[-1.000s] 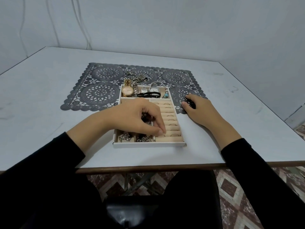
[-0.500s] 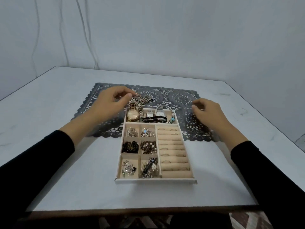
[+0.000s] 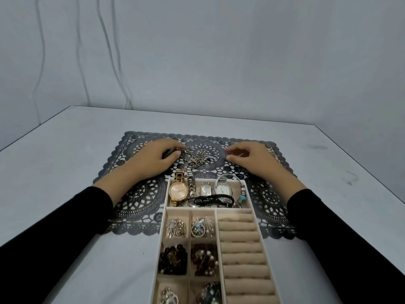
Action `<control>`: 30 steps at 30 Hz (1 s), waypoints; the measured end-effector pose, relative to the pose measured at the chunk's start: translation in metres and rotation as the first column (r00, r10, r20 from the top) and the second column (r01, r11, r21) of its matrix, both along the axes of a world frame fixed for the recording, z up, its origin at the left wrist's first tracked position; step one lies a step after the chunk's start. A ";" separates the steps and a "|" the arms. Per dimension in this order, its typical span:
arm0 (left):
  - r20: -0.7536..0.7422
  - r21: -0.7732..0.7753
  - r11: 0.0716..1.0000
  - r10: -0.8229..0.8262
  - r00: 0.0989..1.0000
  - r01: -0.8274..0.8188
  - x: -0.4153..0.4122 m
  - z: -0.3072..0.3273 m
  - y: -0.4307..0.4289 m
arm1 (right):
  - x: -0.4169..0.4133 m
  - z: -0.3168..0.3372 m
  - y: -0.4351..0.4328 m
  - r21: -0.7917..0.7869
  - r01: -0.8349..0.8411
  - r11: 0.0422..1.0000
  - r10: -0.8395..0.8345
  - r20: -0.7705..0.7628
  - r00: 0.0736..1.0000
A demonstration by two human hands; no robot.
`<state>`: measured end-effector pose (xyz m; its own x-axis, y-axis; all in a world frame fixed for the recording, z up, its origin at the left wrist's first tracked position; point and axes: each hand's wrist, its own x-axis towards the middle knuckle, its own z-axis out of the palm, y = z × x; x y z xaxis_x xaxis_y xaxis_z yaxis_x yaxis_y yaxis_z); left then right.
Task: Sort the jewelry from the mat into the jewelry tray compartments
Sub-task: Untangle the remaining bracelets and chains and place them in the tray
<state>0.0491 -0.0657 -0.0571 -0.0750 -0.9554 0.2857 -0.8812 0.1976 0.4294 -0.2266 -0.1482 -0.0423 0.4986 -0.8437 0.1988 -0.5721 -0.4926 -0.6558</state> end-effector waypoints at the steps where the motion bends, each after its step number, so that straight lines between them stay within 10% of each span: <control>1: 0.006 0.006 1.000 -0.006 1.000 0.006 0.001 0.000 -0.003 | 0.005 0.000 -0.002 0.010 -0.024 1.000 0.024 -0.001 1.000; 30: -0.016 -0.091 0.996 0.023 1.000 -0.024 0.021 -0.005 -0.028 | 0.012 -0.003 -0.031 -0.019 0.043 0.999 -0.043 0.037 0.998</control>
<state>0.0703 -0.0935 -0.0616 -0.0480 -0.9269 0.3723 -0.8798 0.2157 0.4235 -0.2148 -0.1795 -0.0456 0.4541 -0.8600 0.2329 -0.5689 -0.4810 -0.6670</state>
